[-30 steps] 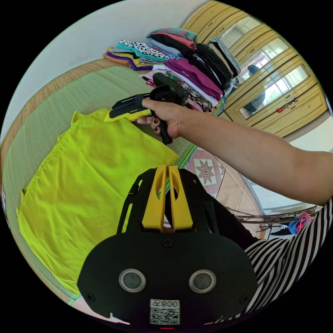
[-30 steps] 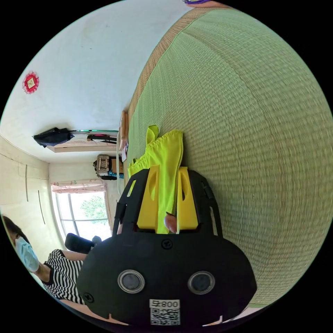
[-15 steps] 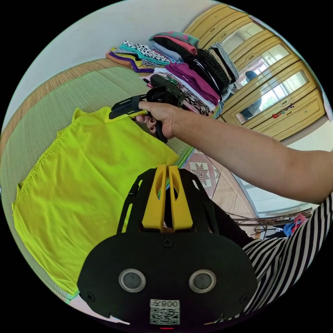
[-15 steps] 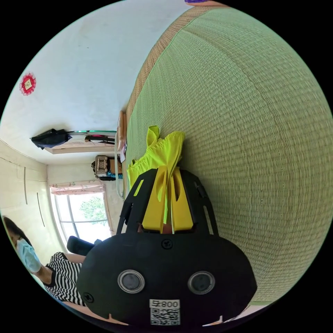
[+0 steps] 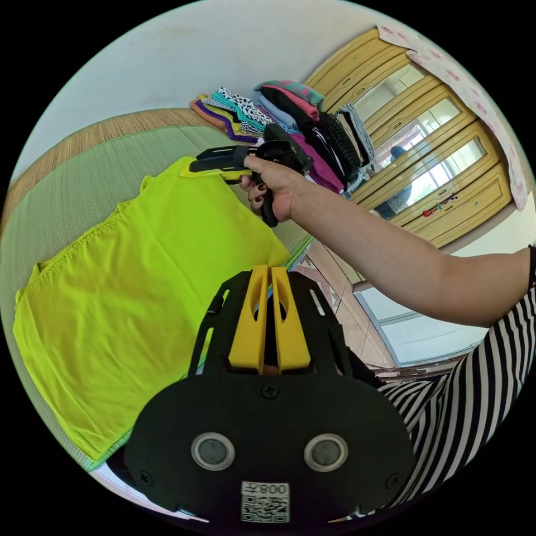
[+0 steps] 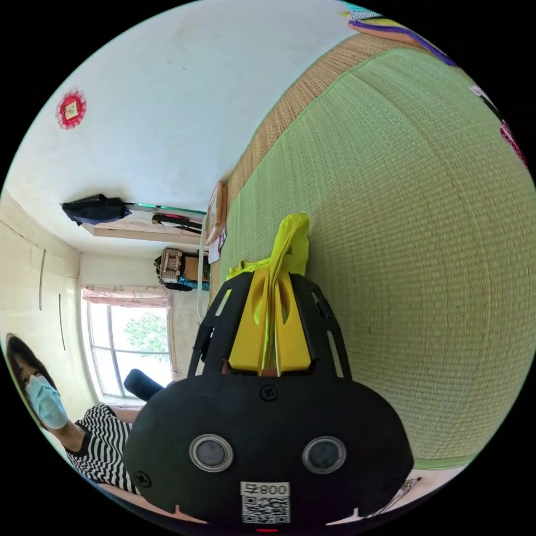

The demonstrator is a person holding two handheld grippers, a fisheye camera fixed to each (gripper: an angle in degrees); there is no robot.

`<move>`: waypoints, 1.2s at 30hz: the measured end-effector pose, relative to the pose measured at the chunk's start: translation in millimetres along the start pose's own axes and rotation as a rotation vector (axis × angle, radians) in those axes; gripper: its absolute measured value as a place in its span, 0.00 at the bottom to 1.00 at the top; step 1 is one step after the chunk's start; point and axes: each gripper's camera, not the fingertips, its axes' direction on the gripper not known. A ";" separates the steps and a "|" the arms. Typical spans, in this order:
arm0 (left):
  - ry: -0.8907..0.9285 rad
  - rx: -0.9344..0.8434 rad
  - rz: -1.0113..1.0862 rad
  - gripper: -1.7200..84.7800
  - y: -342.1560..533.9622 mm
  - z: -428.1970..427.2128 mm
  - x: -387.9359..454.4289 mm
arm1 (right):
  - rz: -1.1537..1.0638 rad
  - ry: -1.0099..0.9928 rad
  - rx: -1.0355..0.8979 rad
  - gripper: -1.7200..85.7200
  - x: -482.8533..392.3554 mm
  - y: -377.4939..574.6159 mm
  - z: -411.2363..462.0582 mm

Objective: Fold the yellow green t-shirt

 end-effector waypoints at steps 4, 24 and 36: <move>0.022 0.051 -0.032 0.03 21.2 -54.7 -6.7 | -0.028 0.017 0.020 0.03 -8.9 5.8 28.8; 0.070 0.391 -0.411 0.03 196.5 -340.7 -94.1 | -0.234 0.133 -0.023 0.03 -57.6 18.9 287.3; 0.115 0.514 -0.680 0.03 303.2 -457.2 -157.5 | -0.275 0.286 -0.158 0.03 -19.4 4.8 483.4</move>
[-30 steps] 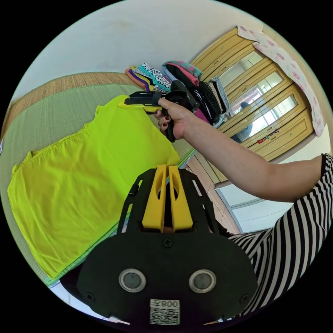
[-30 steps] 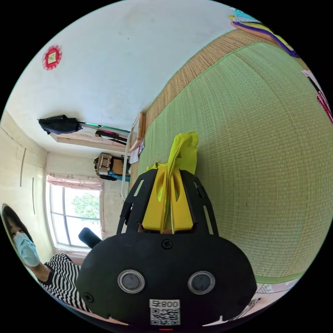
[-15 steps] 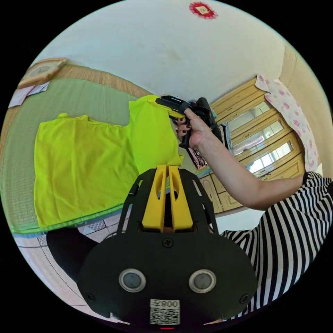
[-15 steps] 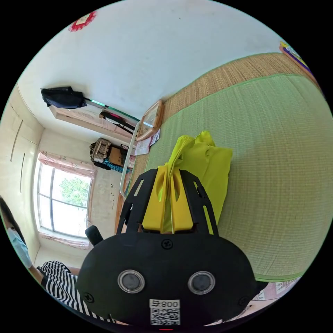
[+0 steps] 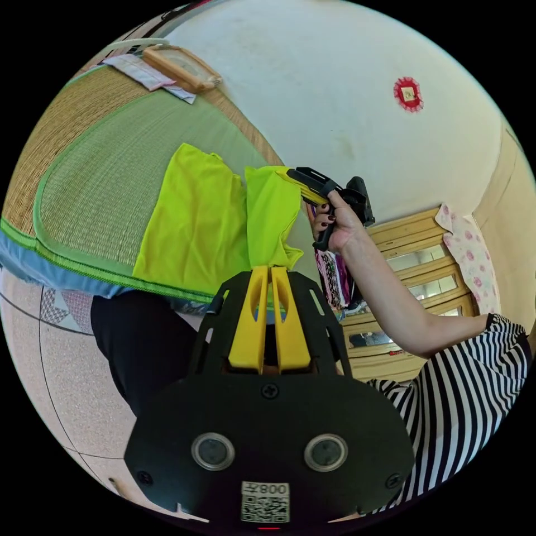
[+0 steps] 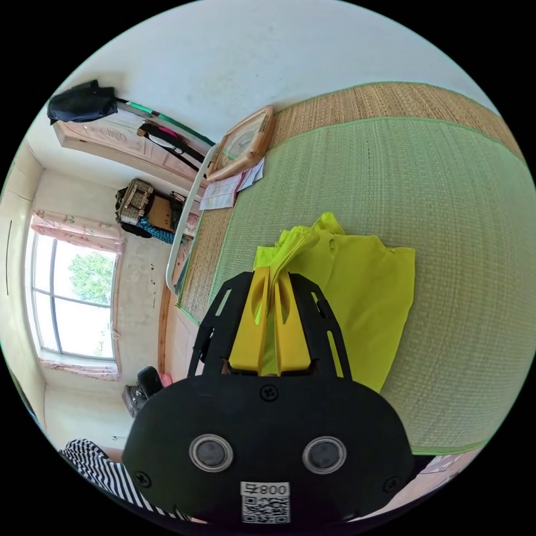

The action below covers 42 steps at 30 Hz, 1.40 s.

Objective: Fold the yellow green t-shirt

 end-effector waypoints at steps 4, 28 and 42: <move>0.025 0.022 -0.067 0.03 -9.5 -41.1 -19.1 | -0.019 0.037 -0.037 0.03 3.5 -16.6 54.0; 0.112 0.009 -0.364 0.03 -50.3 -202.5 -79.7 | -0.095 0.290 -0.273 0.04 90.0 -100.6 280.7; 0.160 0.014 -0.440 0.03 -50.9 -255.0 -84.5 | -0.179 0.219 -0.298 0.03 136.9 -131.4 298.3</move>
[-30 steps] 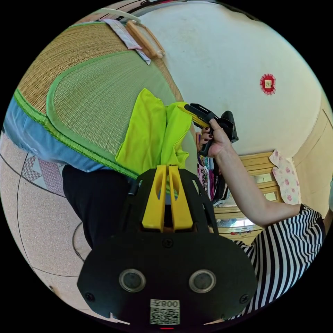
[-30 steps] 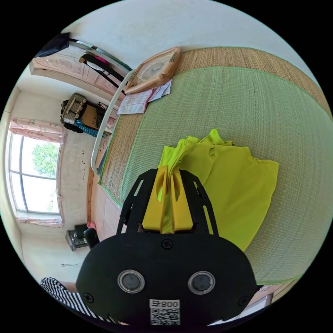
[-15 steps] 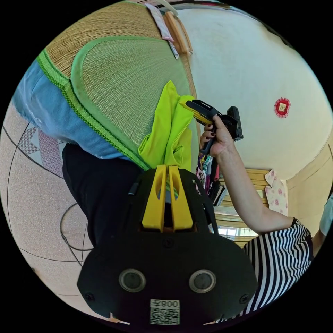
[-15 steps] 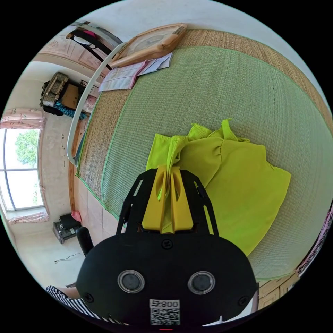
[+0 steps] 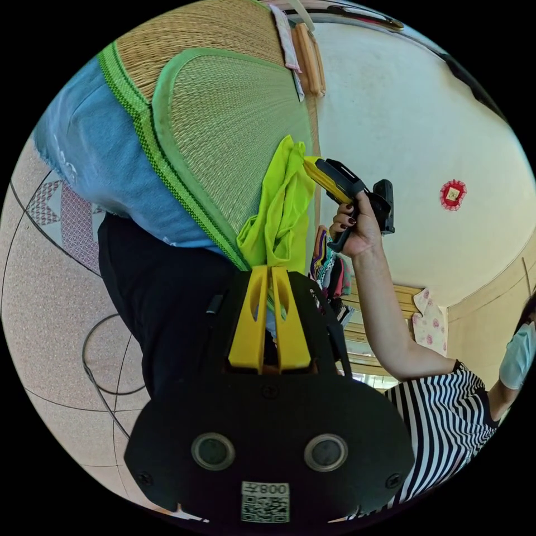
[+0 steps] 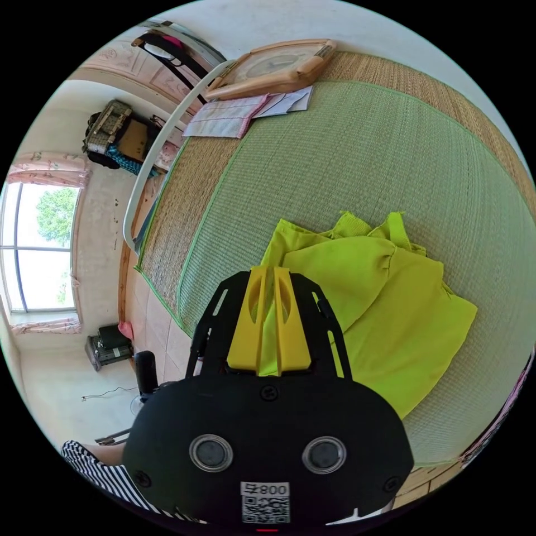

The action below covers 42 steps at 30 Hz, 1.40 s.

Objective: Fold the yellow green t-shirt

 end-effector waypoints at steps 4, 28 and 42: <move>-0.011 0.016 -0.009 0.03 6.7 -15.2 1.2 | -0.020 -0.033 0.008 0.03 18.7 -1.5 -1.0; -0.351 0.028 0.258 0.04 40.4 -10.1 61.5 | -0.110 -0.124 -0.038 0.02 109.1 20.5 -2.4; -0.375 0.018 0.248 0.03 52.4 -2.1 58.1 | -0.177 0.001 -0.064 0.07 116.5 42.9 2.0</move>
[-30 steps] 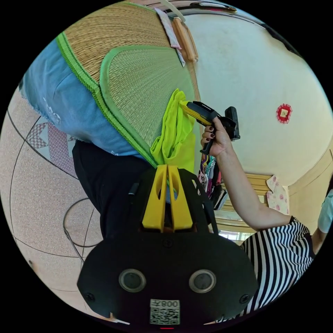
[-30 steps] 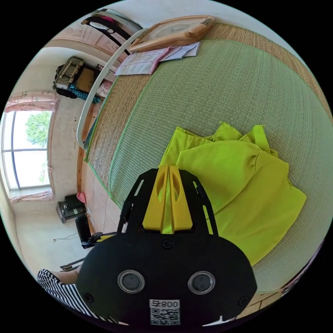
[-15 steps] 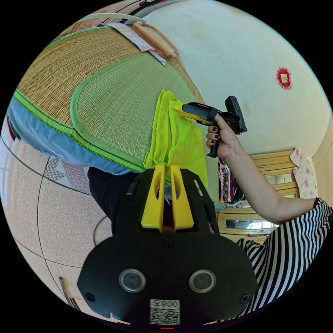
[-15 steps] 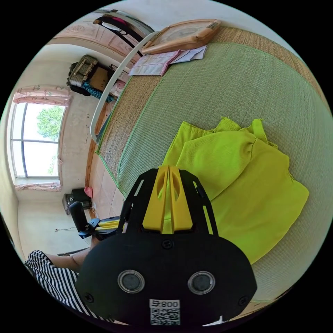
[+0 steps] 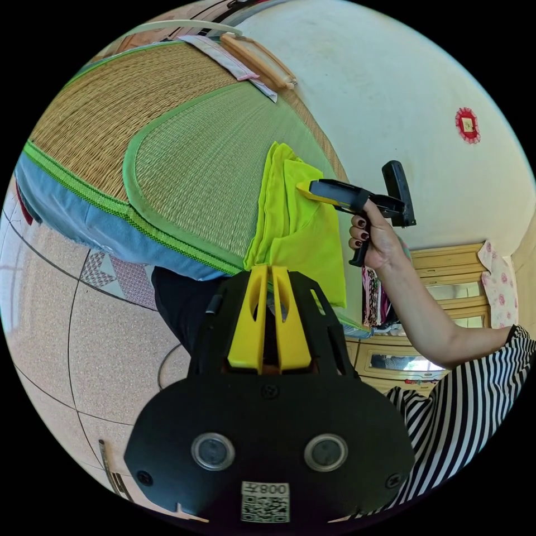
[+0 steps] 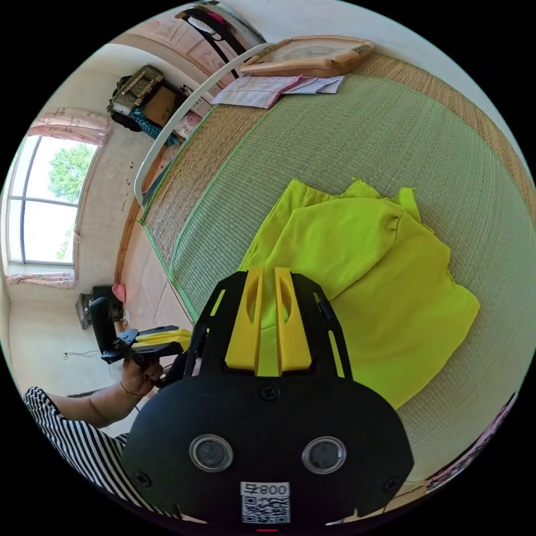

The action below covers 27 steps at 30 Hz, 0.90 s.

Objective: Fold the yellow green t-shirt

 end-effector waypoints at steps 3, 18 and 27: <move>0.012 -0.003 -0.007 0.04 1.3 2.0 -0.4 | -0.037 0.083 -0.051 0.08 -14.6 -8.2 14.4; 0.018 0.007 -0.019 0.03 6.5 7.8 -5.3 | -0.014 -0.011 -0.012 0.02 -14.8 -18.1 -3.8; 0.022 -0.011 -0.039 0.03 4.7 17.6 -9.9 | -0.041 -0.026 0.009 0.02 -23.9 -21.0 -15.1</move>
